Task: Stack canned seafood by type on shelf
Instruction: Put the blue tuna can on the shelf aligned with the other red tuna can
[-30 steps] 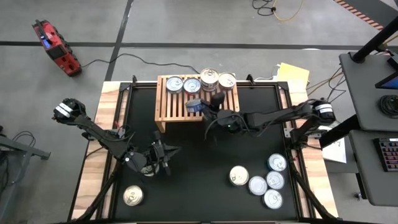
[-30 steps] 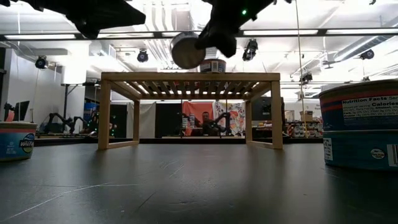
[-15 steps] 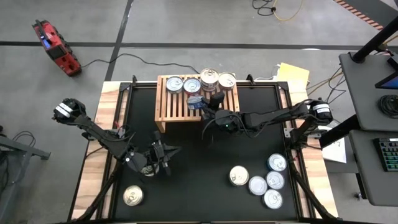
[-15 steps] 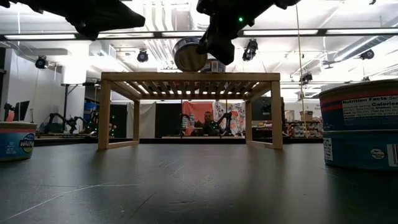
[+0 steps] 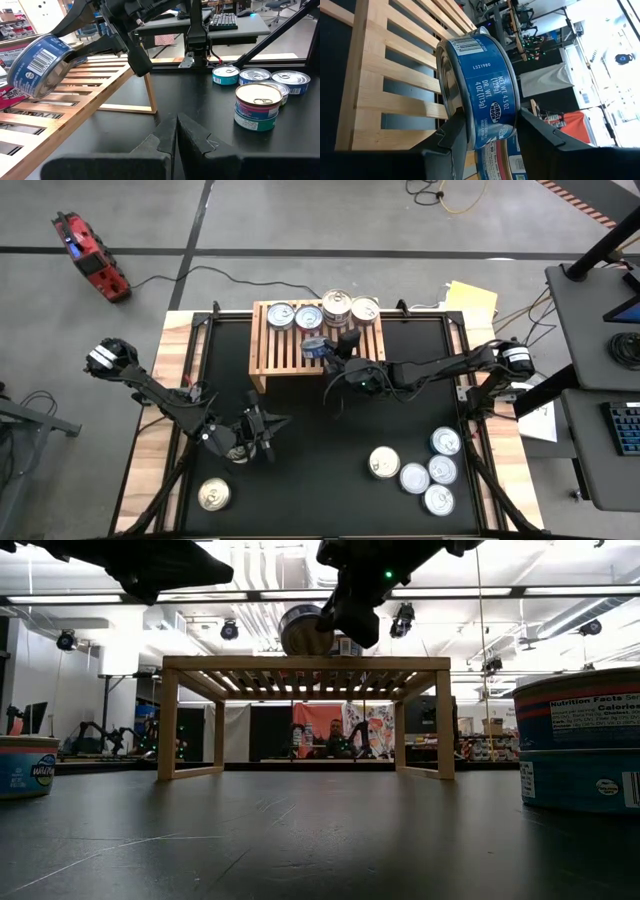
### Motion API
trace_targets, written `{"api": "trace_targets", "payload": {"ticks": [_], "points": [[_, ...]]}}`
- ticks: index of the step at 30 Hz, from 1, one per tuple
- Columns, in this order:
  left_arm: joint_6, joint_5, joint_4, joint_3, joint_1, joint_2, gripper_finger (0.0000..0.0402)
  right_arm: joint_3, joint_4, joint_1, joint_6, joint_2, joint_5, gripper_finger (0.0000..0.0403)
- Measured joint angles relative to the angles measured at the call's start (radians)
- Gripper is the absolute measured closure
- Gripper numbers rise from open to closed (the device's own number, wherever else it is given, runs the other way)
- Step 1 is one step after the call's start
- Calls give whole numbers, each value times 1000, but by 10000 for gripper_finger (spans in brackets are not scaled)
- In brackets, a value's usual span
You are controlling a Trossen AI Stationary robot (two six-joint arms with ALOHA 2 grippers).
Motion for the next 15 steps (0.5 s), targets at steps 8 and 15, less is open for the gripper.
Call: {"api": "trace_targets", "payload": {"ticks": [8, 15], "points": [[0, 0, 2, -1, 0, 0, 401, -1, -35, 0, 18, 0, -3, 260], [0, 0, 1, -1, 0, 0, 401, -1, -57, 0, 51, 0, -54, 237]]}}
